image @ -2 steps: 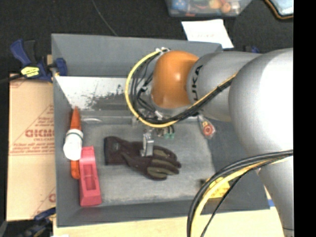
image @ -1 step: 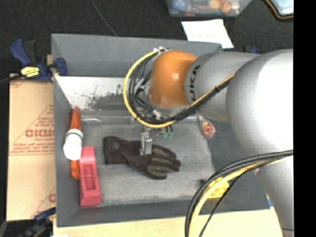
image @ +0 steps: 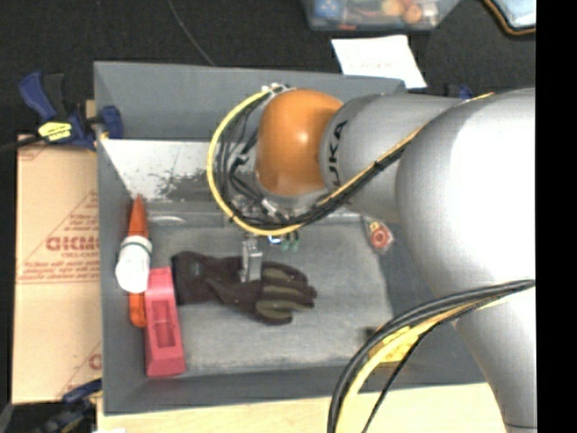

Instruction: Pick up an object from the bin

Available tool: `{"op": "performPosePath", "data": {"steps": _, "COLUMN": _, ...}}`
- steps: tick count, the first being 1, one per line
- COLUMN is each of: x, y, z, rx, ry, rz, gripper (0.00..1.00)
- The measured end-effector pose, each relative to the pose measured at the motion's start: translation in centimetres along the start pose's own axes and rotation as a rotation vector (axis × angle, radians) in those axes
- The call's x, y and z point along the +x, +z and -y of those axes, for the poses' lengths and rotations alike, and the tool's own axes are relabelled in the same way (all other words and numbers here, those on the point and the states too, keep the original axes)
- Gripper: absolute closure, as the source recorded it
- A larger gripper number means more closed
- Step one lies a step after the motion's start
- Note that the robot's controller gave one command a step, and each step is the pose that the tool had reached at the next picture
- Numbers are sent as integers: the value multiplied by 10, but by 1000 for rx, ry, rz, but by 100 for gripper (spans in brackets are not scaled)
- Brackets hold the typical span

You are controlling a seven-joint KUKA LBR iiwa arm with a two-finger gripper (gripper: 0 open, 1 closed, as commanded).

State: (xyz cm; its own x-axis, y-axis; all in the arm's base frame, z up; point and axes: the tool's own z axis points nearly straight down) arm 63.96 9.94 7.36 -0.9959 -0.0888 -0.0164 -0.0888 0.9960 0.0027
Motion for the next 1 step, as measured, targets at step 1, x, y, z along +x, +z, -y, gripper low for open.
{"op": "performPosePath", "data": {"steps": 1, "x": 5, "y": 1, "z": -13, "rx": 4, "ry": 3, "rz": 6, "gripper": 0}}
